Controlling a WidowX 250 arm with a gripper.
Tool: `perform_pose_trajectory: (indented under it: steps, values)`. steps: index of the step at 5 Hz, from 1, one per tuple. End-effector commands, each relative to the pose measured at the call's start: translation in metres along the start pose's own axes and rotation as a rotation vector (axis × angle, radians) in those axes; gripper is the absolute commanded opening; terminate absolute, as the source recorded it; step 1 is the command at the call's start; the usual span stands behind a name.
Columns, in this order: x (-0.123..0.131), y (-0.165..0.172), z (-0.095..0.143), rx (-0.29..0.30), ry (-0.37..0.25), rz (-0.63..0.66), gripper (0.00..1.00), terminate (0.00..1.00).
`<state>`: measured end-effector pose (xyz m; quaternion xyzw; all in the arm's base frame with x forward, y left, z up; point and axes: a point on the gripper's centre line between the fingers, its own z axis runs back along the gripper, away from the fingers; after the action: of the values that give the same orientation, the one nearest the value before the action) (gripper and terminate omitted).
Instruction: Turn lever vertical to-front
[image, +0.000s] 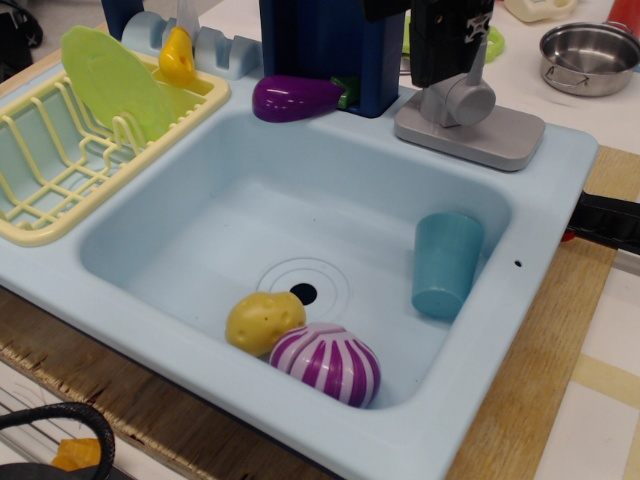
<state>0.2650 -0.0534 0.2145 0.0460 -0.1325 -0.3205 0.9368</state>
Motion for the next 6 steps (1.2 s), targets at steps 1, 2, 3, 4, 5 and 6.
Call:
perform_pose_trajectory:
  steps: [1,2,3,4,5,6]
  values:
    - [0.0,0.0,0.0,0.0,0.0,0.0,1.0,0.0]
    - [0.017,0.007,0.002,0.036,-0.003,-0.025,1.0,0.0]
    - [0.03,0.008,0.005,0.074,-0.021,-0.028,1.0,0.0]
    - [0.04,0.008,0.005,0.089,-0.049,-0.039,1.0,0.0]
    - [0.044,0.001,-0.006,0.074,-0.098,-0.013,1.0,0.0]
    - [0.047,-0.002,-0.013,0.074,-0.121,-0.001,1.0,0.0]
